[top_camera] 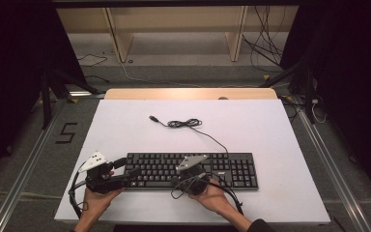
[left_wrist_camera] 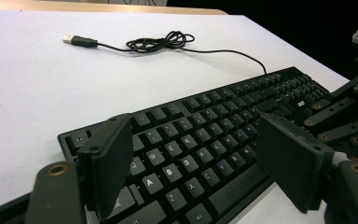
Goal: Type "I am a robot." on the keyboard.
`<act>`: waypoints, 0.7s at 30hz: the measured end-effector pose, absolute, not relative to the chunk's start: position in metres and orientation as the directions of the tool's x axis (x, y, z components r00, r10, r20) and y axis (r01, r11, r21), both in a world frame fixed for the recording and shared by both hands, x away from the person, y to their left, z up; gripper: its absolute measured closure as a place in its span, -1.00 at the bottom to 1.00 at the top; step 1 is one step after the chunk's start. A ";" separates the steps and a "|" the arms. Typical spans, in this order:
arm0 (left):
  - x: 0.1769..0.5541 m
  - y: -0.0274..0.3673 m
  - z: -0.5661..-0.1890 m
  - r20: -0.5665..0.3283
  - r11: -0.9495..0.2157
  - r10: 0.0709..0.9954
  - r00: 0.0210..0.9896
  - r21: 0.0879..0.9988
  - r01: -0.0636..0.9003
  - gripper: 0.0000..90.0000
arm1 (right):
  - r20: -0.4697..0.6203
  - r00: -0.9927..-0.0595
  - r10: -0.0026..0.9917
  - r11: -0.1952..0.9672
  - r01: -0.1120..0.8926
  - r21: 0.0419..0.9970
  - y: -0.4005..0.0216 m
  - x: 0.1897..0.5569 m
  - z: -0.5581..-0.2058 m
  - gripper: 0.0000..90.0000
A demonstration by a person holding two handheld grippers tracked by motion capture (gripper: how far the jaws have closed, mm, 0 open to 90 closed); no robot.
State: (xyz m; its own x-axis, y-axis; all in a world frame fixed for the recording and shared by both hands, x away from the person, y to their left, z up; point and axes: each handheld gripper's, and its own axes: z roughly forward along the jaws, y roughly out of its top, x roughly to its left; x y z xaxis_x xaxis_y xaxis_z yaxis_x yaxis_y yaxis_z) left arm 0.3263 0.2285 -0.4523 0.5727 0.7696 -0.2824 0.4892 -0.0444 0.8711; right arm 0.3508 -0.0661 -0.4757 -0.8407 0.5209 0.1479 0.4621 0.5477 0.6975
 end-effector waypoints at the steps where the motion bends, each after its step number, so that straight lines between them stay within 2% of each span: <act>1: 0.326 0.229 -0.452 -0.282 -0.044 0.769 0.573 0.871 0.489 -0.40 | 0.146 -0.841 0.521 0.548 0.461 0.698 -0.066 0.351 -0.476 1.00; 12: 0.327 0.228 -0.453 -0.281 -0.047 0.771 0.572 0.870 0.491 -0.40 | 0.124 -0.840 0.528 0.559 0.453 0.694 -0.064 0.349 -0.480 1.00; 20: 0.327 0.229 -0.453 -0.284 -0.043 0.776 0.563 0.867 0.496 -0.40 | 0.139 -0.838 0.527 0.554 0.463 0.692 -0.064 0.349 -0.479 1.00; 21: 0.328 0.230 -0.454 -0.284 -0.043 0.780 0.558 0.865 0.501 -0.40 | 0.178 -0.833 0.523 0.519 0.477 0.710 -0.068 0.350 -0.476 0.95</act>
State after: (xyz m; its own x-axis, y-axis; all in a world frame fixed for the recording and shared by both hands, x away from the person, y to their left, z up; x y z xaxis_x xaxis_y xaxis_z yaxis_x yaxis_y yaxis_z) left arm 0.3280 0.2300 -0.4538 0.5578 0.7800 -0.2838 0.5006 -0.0433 0.8646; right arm 0.3504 -0.0684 -0.4764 -0.8334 0.5233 0.1776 0.4768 0.5186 0.7097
